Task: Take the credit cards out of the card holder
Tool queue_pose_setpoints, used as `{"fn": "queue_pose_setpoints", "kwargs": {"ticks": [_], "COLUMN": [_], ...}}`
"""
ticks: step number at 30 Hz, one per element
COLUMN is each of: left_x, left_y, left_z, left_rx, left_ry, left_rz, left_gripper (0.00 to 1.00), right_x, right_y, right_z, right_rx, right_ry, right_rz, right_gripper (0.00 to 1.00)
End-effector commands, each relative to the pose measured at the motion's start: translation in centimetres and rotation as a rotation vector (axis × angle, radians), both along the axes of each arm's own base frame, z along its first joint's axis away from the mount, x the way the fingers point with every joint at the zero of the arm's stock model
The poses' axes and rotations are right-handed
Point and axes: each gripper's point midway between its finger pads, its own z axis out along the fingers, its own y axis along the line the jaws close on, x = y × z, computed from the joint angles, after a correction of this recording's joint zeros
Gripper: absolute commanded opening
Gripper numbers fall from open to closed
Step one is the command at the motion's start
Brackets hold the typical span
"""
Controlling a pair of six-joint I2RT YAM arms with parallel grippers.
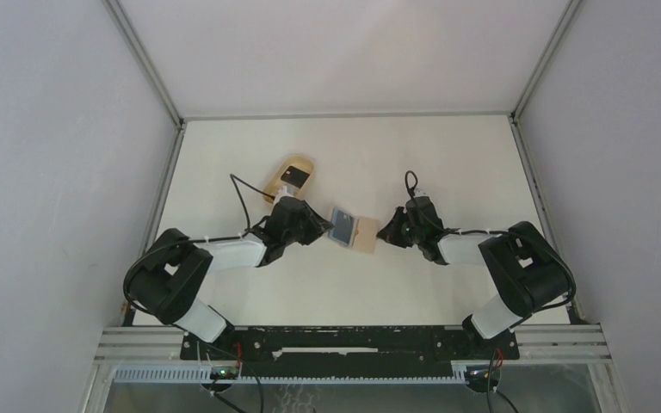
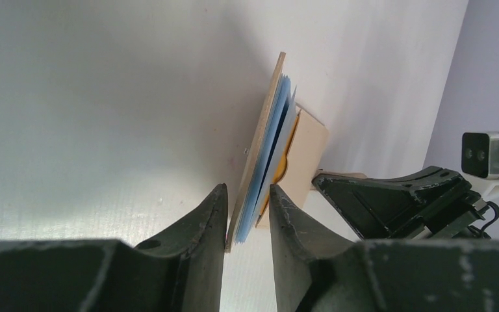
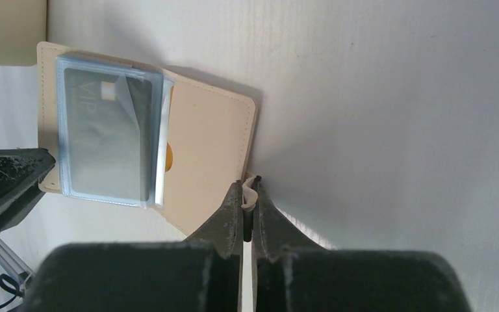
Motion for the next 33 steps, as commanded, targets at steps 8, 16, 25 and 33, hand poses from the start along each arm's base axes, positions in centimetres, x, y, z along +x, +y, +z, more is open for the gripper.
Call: {"fn": "queue_pose_setpoints", "kwargs": {"ticks": [8,16,25,33], "left_x": [1.8,1.6,1.2,1.0], "left_y": [1.1,0.8,0.1,0.2], "left_z": [3.2,2.7,2.2,1.5], "left_rx": [-0.041,-0.049,-0.053,0.003], "left_ry": [-0.110,-0.095,-0.083,-0.066], "left_rz": [0.065,0.052,0.001,-0.029], "left_gripper": [0.31,0.06,0.00,0.00], "right_x": [0.3,0.2,0.3,0.3], "right_y": [0.7,0.8,0.6,0.8], "right_z": [-0.2,-0.1,0.0,0.1], "right_rx": [0.009,0.010,0.001,0.005], "right_ry": [-0.006,-0.008,-0.018,-0.025], "right_rz": [0.033,0.040,0.045,0.059], "right_gripper": [0.00,0.00,0.00,0.00]}}
